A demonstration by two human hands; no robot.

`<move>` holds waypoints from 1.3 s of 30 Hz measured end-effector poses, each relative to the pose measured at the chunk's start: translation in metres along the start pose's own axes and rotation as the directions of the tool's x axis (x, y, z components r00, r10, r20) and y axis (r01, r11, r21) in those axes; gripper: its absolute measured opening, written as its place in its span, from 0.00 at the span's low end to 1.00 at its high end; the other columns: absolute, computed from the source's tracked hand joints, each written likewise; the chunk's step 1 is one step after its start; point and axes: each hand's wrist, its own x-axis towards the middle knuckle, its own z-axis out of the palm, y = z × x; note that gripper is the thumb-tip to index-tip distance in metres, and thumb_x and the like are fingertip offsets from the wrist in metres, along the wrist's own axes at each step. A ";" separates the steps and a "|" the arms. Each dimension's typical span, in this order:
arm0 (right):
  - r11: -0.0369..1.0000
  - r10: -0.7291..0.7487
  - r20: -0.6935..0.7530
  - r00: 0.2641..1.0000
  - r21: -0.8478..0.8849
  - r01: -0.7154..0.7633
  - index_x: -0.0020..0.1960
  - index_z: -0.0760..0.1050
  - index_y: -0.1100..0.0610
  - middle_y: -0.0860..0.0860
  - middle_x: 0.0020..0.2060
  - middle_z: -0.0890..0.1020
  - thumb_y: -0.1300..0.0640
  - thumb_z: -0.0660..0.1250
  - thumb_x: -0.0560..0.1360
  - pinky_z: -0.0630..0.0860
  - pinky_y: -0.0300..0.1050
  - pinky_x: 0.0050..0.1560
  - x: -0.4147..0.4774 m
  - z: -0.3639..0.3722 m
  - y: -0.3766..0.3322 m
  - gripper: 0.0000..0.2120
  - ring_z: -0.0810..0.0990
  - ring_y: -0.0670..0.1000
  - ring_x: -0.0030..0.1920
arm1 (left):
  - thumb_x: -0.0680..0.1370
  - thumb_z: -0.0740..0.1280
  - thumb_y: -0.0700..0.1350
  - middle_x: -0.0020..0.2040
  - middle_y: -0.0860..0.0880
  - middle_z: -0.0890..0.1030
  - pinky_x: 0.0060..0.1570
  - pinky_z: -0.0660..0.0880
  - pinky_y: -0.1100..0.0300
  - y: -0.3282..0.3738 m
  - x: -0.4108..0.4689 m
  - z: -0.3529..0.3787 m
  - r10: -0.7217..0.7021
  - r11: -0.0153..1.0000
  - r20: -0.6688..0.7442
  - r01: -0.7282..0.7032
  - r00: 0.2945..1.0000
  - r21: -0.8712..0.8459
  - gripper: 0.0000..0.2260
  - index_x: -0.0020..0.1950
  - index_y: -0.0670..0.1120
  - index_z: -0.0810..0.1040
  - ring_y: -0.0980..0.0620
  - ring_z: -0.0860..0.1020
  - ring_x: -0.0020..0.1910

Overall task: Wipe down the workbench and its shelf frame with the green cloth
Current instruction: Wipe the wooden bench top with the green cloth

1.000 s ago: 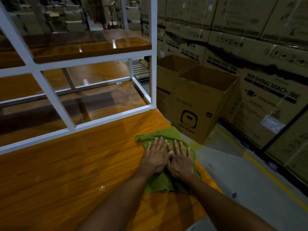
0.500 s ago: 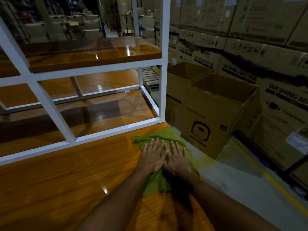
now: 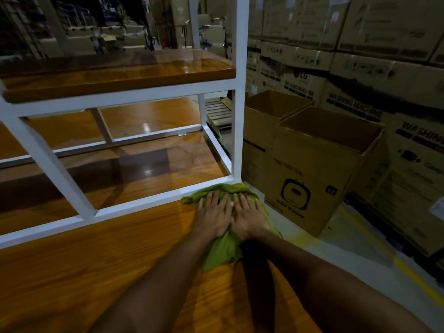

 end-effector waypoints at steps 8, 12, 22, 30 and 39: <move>0.997 -0.074 0.007 0.997 -0.023 0.074 0.80 0.46 0.58 0.56 0.80 0.51 0.39 0.42 0.80 0.42 0.57 0.77 0.015 0.002 -0.015 0.35 0.47 0.54 0.79 | 0.83 0.41 0.58 0.80 0.53 0.50 0.76 0.46 0.49 -0.017 -0.013 -0.005 -0.055 0.997 -0.022 0.054 0.998 -0.048 0.26 0.80 0.51 0.51 0.53 0.48 0.78; 0.979 -0.200 0.025 0.980 -0.040 0.200 0.80 0.47 0.56 0.54 0.80 0.52 0.38 0.39 0.79 0.42 0.57 0.77 0.021 0.007 -0.043 0.35 0.48 0.53 0.79 | 0.82 0.41 0.60 0.80 0.52 0.51 0.76 0.45 0.49 -0.041 -0.035 -0.007 -0.168 0.985 -0.055 0.165 0.984 -0.055 0.28 0.80 0.51 0.51 0.52 0.48 0.79; 0.966 -0.253 0.031 0.967 -0.044 0.254 0.80 0.48 0.56 0.53 0.80 0.54 0.41 0.43 0.82 0.42 0.57 0.77 0.028 0.009 -0.036 0.32 0.49 0.52 0.79 | 0.81 0.38 0.63 0.80 0.46 0.50 0.76 0.44 0.46 -0.027 -0.031 -0.003 -0.366 0.929 -0.018 0.364 0.930 -0.069 0.32 0.80 0.47 0.51 0.46 0.47 0.79; 0.996 -0.087 0.002 0.996 0.000 0.087 0.80 0.45 0.58 0.53 0.80 0.51 0.44 0.45 0.82 0.43 0.57 0.77 0.022 0.001 0.010 0.31 0.47 0.53 0.79 | 0.83 0.43 0.58 0.78 0.38 0.54 0.75 0.50 0.41 0.017 0.001 -0.012 -0.183 0.983 0.052 0.183 0.982 0.019 0.28 0.78 0.44 0.57 0.38 0.54 0.77; 0.999 -0.027 0.007 1.000 -0.045 0.027 0.80 0.43 0.57 0.55 0.80 0.48 0.39 0.41 0.81 0.42 0.57 0.77 0.018 0.003 0.007 0.34 0.45 0.54 0.79 | 0.84 0.42 0.56 0.80 0.43 0.51 0.76 0.46 0.45 0.005 -0.011 0.002 -0.041 0.999 -0.030 0.041 0.999 0.000 0.26 0.80 0.48 0.52 0.44 0.49 0.79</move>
